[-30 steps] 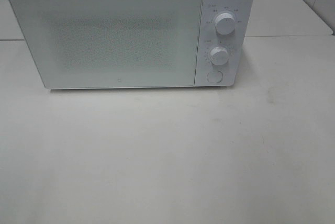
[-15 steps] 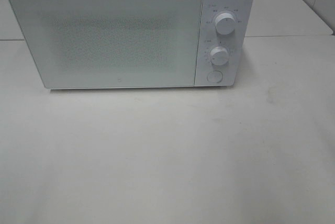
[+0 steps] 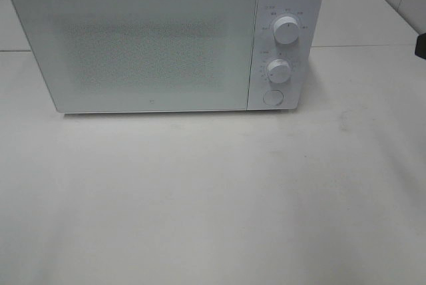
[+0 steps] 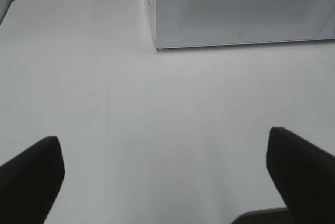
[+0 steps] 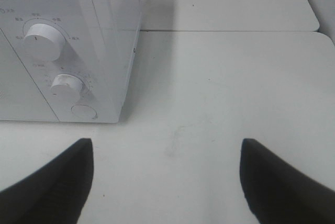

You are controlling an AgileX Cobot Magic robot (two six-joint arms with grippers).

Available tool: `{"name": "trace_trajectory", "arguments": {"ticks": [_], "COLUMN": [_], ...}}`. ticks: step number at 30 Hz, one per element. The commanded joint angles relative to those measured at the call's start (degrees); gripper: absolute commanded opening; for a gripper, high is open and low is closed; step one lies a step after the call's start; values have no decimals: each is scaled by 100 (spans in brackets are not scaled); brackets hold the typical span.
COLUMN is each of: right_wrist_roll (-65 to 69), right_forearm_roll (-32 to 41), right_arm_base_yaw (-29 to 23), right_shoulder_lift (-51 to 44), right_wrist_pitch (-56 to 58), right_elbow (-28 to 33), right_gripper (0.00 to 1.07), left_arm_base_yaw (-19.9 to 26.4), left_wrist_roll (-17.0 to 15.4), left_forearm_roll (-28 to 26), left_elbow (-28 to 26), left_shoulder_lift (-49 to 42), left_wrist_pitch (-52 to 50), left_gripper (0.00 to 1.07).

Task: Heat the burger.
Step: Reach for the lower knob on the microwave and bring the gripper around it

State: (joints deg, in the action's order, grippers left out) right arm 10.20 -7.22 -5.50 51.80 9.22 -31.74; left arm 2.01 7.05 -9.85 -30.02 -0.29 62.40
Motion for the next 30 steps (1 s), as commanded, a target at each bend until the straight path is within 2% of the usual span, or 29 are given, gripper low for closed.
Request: {"name": "trace_trajectory", "arguments": {"ticks": [1,9,12,17,22,24,27,28,30], "right_wrist_roll": [6,11,-17,-138,-1020,-1868,-2057,-2343,-2481], "right_forearm_roll": [0,0,0,74,665,1684,1988,2452,2681], "right_arm_base_yaw": [40,40,40,34,-286,-762,-894,-1129,-1261], "right_shoulder_lift": [344,911,1180,1375,1621,1862,1925,2045,2120], "right_wrist_pitch": [-550,-1243,-2200,-2962,-3724,-4481,-4647,-4956,-5111], "right_elbow": [-46,-11,286,659,1071,1352,1392,1450,1478], "right_gripper": [75,75,75,75,75,75,75,75,75], "left_arm_base_yaw": [-6,-6,-6,-6,-6,-6,-6,-6,-6], "left_wrist_roll": [-6,-6,-6,-6,-6,-6,-6,-6,-6], "left_forearm_roll": [-40,-40,-40,-40,-40,-40,-40,-40,-40], "left_elbow": [17,17,17,17,17,17,17,17,17], "left_shoulder_lift": [-126,-126,-126,-126,-126,-126,-126,-126,-126], "left_wrist_pitch": [-86,-86,-86,-86,-86,-86,-86,-86,-86], "left_gripper": [100,100,100,100,100,100,100,100,100]}}
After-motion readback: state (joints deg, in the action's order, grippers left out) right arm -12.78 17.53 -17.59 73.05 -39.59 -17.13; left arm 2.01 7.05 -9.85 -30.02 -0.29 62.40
